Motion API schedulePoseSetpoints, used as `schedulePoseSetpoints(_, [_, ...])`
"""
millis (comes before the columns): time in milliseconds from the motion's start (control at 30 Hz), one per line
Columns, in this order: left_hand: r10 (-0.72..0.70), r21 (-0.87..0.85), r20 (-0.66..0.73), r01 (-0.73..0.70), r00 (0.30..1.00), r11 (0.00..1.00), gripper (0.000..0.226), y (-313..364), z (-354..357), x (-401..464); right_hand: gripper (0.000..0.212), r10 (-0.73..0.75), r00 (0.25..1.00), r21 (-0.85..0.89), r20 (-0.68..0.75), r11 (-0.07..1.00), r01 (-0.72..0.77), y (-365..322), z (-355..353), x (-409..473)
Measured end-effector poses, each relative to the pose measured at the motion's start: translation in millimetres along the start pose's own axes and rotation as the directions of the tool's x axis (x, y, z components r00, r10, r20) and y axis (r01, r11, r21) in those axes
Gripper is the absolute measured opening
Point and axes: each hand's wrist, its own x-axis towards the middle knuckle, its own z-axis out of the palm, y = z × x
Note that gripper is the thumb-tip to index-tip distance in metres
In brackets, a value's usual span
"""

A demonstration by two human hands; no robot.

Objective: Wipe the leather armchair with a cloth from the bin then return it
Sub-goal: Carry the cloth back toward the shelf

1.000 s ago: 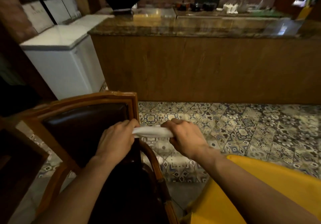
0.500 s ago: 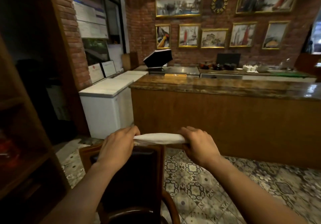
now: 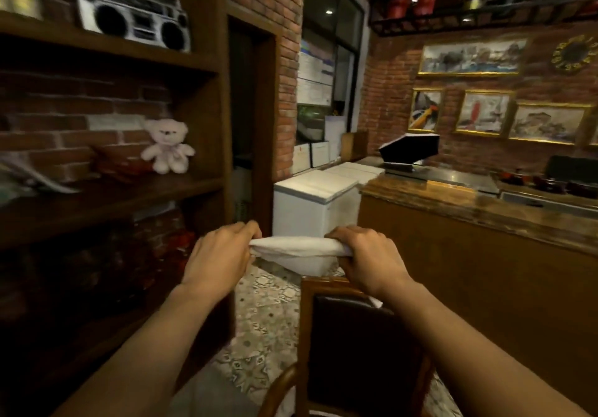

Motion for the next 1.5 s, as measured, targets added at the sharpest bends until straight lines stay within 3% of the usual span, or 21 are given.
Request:
schedulePoseSetpoints(367, [-0.355,0.254,-0.123,0.375,0.927,0.891,0.019,-274.1,-160.1,-155.0,0.038,-0.362,0.931,0.236,-0.049,0.901,0.363,-337.7,73.0,120.4])
schedulePoseSetpoints(700, [-0.615,0.413,-0.253,0.659,0.746,0.629,0.023,-383.0,-271.9,-334.9,0.043,-0.659,0.742,0.414,-0.126,0.645,0.643,-588.7,108.7,113.5])
schedulePoseSetpoints(867, [-0.68,0.422,-0.285,0.725,0.676,0.544,0.023,-412.9,-288.5,-382.4,0.046,-0.72,0.674,0.485,-0.168,0.535,0.692,-656.5,134.2,108.0])
schedulePoseSetpoints(1033, [-0.702,0.445,-0.294,0.743,0.648,0.5,0.026,-453.6,-282.3,-392.8,0.048,-0.732,0.657,0.531,-0.178,0.491,0.691,-694.7,170.0,125.2])
schedulePoseSetpoints(1333, [-0.798,0.45,-0.186,0.772,0.573,0.45,0.025,-540.6,-232.9,-384.5,0.051,-0.78,0.615,0.619,-0.111,0.43,0.657,-741.5,274.7,172.9])
schedulePoseSetpoints(1500, [-0.86,0.444,-0.071,0.788,0.505,0.426,0.02,-581.6,-184.5,-409.7,0.048,-0.804,0.595,0.647,0.016,0.462,0.606,-760.1,338.3,164.6])
